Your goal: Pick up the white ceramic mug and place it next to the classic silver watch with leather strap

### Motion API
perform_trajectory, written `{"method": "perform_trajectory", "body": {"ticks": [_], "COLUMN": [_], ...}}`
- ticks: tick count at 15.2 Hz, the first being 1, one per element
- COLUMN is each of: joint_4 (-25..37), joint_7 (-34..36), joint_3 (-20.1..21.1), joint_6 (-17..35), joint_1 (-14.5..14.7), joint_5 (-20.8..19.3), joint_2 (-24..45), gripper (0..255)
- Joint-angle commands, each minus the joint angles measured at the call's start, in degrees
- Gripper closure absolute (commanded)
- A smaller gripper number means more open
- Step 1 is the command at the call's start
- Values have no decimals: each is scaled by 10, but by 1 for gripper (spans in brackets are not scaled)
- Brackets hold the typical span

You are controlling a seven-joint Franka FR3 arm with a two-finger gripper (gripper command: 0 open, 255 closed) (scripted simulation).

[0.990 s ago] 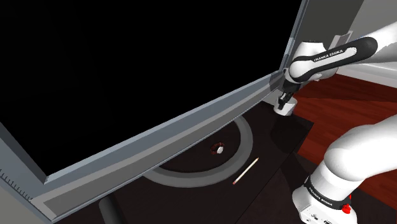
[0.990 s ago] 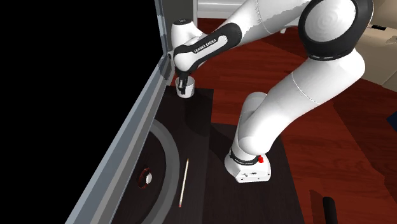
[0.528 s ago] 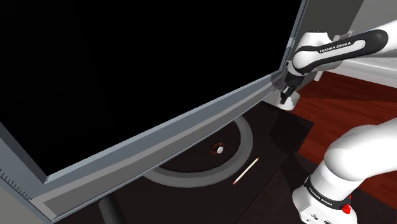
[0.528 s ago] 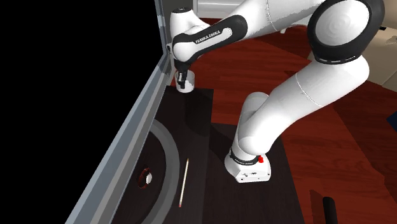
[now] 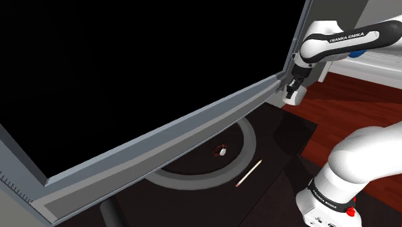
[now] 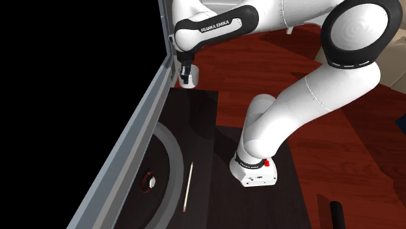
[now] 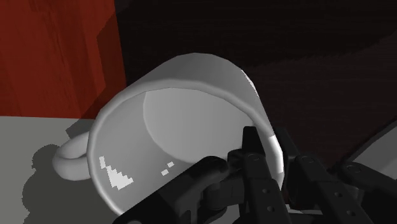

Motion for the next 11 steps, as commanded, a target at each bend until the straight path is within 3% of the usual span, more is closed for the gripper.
{"method": "perform_trajectory", "body": {"ticks": [1, 4, 11], "joint_4": [13, 30, -14], "joint_7": [-1, -1, 102], "joint_3": [4, 8, 98], "joint_6": [-19, -40, -51], "joint_1": [0, 1, 33], "joint_5": [2, 5, 37], "joint_2": [-6, -10, -51], "gripper": [255, 255, 255]}}
